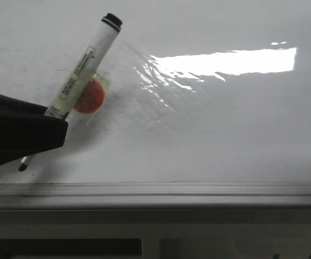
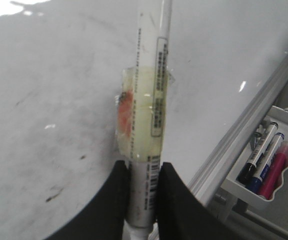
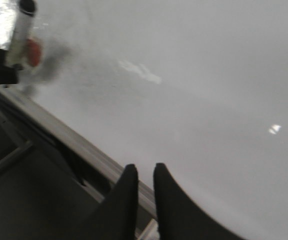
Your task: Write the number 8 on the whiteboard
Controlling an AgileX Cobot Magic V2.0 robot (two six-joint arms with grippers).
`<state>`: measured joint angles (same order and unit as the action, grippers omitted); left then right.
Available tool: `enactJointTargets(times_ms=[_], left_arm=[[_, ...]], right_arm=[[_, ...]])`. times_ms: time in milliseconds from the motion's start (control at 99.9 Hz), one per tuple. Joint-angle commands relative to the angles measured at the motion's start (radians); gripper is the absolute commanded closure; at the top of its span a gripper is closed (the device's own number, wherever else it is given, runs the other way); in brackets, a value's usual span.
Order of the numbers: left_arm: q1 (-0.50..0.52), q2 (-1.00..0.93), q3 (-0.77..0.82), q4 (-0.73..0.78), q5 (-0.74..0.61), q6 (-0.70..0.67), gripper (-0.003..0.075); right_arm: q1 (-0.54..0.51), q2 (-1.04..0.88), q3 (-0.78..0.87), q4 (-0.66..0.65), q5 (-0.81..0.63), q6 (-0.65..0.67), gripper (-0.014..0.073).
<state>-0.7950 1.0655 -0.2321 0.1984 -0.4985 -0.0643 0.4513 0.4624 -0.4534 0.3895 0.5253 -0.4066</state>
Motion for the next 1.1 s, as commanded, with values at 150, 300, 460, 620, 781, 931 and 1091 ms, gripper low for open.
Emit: enactJointTargets(times_ms=[150, 300, 460, 620, 781, 931, 1091], left_arm=[[-0.003, -0.007, -0.067, 0.263, -0.092, -0.007, 0.0741], [-0.003, -0.007, -0.078, 0.273, -0.093, -0.007, 0.0741], [-0.003, -0.007, -0.078, 0.273, -0.093, -0.007, 0.0741], [-0.003, -0.007, -0.078, 0.273, -0.093, -0.007, 0.0741], [-0.003, -0.007, -0.078, 0.273, -0.093, -0.007, 0.0741], [-0.003, -0.007, -0.078, 0.248, -0.093, -0.007, 0.0734], [-0.003, -0.007, -0.078, 0.243, -0.093, -0.007, 0.0563]], right_arm=[[0.218, 0.235, -0.170, 0.037, -0.105, -0.033, 0.0250], [0.341, 0.377, -0.234, 0.037, -0.190, -0.033, 0.0250], [0.401, 0.502, -0.286, 0.037, -0.291, -0.033, 0.0250], [0.408, 0.603, -0.343, 0.039, -0.309, -0.033, 0.0250], [0.408, 0.667, -0.375, 0.056, -0.314, -0.031, 0.0364], [0.408, 0.691, -0.375, 0.083, -0.308, -0.031, 0.0583], [0.408, 0.693, -0.375, 0.083, -0.292, -0.031, 0.0664]])
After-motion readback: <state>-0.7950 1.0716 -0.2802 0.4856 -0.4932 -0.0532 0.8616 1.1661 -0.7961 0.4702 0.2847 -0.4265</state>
